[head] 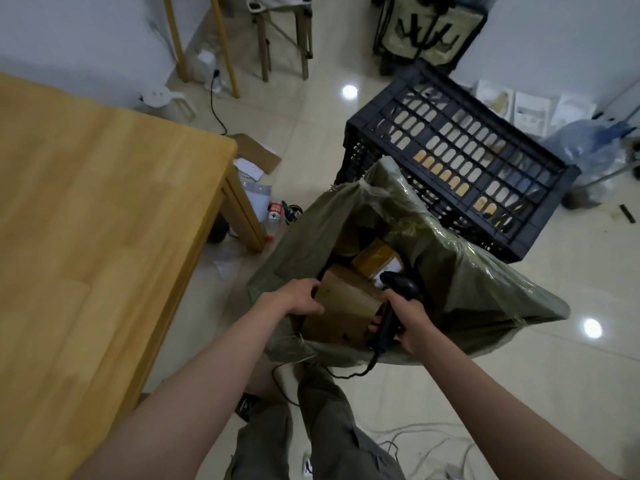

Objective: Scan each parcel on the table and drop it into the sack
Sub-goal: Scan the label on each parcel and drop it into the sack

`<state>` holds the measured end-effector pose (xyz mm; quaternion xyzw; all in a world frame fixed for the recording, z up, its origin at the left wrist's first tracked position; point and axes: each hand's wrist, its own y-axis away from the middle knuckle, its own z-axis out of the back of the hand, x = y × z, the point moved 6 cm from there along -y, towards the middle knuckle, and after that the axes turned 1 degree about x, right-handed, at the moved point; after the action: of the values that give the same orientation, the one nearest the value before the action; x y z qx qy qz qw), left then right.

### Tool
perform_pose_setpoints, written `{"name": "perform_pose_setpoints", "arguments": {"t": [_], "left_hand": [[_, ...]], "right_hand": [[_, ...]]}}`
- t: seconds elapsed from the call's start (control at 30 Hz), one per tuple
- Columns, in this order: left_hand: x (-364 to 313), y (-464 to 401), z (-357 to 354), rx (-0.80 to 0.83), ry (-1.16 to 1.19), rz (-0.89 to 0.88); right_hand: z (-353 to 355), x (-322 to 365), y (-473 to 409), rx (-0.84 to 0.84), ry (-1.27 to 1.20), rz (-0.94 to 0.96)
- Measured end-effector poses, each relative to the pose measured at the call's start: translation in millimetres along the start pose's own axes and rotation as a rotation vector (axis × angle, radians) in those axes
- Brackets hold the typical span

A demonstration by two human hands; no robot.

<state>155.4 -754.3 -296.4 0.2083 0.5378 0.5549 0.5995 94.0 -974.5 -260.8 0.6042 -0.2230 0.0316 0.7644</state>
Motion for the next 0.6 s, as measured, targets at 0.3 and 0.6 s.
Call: {"name": "perform_pose_setpoints", "arguments": {"t": [0.3,0.6], "left_hand": [[38.8,68.5,9.5,-0.131,0.033,-0.046],[135.0,213.5,73.5,-0.444,-0.011,-0.002]], "right_hand": [[-47.8,-11.7,60.0,0.066,0.119,0.109],[-183.1,-1.9,168.1,0.313,0.324,0.244]]}}
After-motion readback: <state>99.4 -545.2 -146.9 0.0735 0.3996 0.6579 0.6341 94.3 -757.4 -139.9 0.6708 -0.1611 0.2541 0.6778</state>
